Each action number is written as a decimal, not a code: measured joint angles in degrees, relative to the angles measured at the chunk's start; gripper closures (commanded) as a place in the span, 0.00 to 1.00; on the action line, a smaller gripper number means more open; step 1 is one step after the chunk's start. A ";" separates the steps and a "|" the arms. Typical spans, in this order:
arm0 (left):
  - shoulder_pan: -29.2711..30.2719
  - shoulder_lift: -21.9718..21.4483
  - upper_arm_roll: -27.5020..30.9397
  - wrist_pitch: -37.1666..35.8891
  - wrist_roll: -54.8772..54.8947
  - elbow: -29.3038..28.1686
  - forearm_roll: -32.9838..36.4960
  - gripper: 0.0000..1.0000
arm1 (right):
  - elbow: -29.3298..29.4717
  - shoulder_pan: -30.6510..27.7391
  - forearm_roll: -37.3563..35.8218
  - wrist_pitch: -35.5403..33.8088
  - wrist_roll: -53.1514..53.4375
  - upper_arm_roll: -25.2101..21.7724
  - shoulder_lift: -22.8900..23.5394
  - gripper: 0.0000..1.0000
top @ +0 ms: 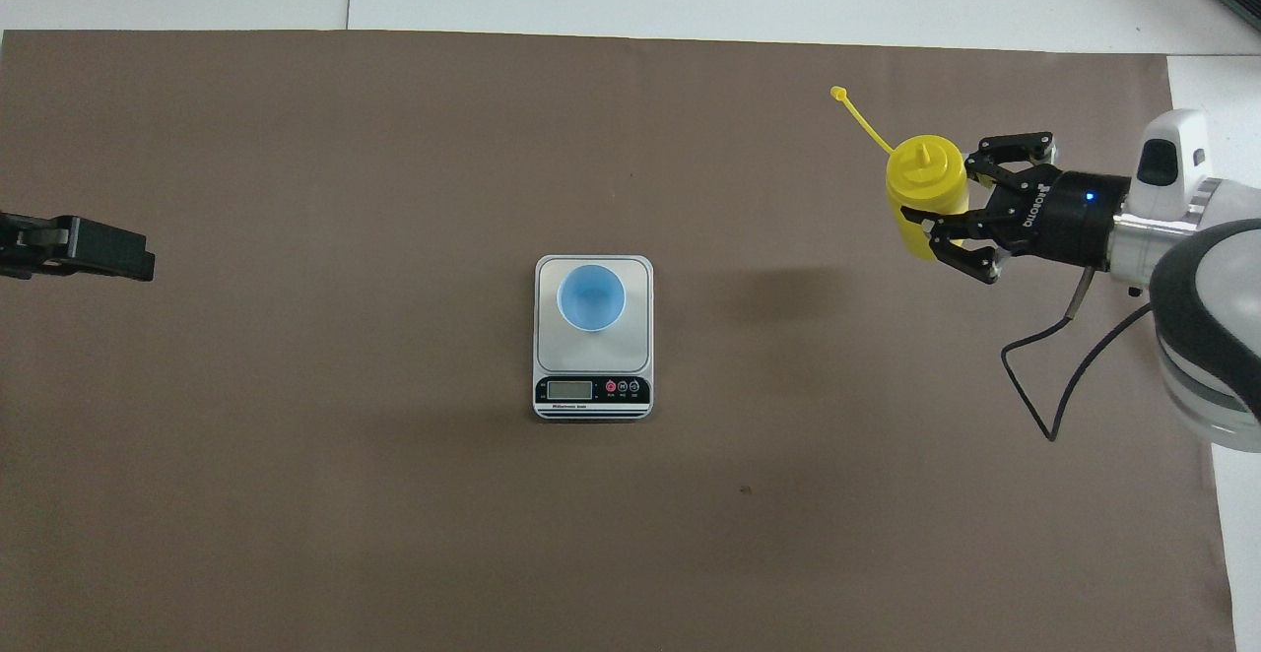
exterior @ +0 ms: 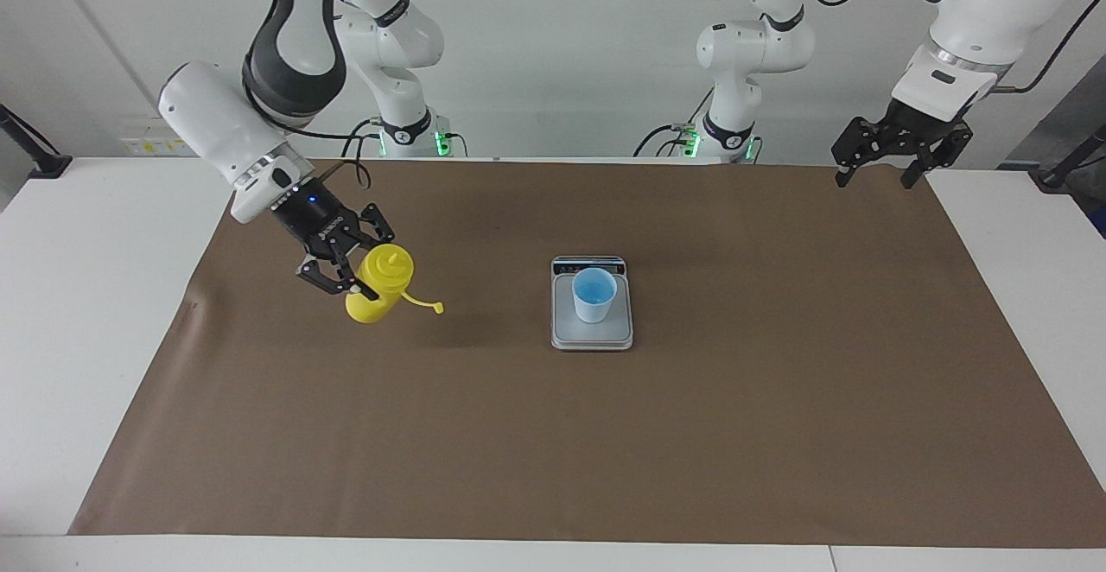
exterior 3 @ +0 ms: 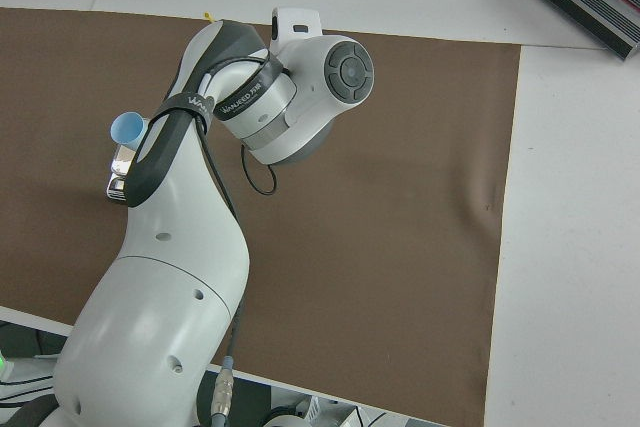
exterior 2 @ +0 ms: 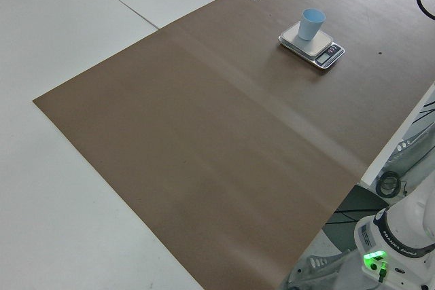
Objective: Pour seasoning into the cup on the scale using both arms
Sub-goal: 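Carry the yellow bottle back and lower it onto the table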
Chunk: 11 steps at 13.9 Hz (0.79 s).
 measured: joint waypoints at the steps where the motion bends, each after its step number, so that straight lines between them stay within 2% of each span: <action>1: 0.00 0.00 0.00 0.00 0.00 0.00 0.00 0.00 | -1.38 -1.63 3.97 -1.18 -3.38 -0.01 0.50 1.00; 5: 0.00 0.00 0.00 0.00 0.00 0.00 0.00 0.00 | -7.98 -6.46 17.09 -5.30 -12.82 0.04 1.21 1.00; 8: 0.00 0.00 0.00 0.00 0.00 0.00 0.00 0.00 | -11.34 -8.62 22.39 -7.02 -22.23 0.03 1.48 1.00; 11: 0.00 0.00 0.00 0.00 0.00 0.00 0.00 0.00 | -12.71 -8.75 25.84 -8.01 -26.55 0.13 2.43 1.00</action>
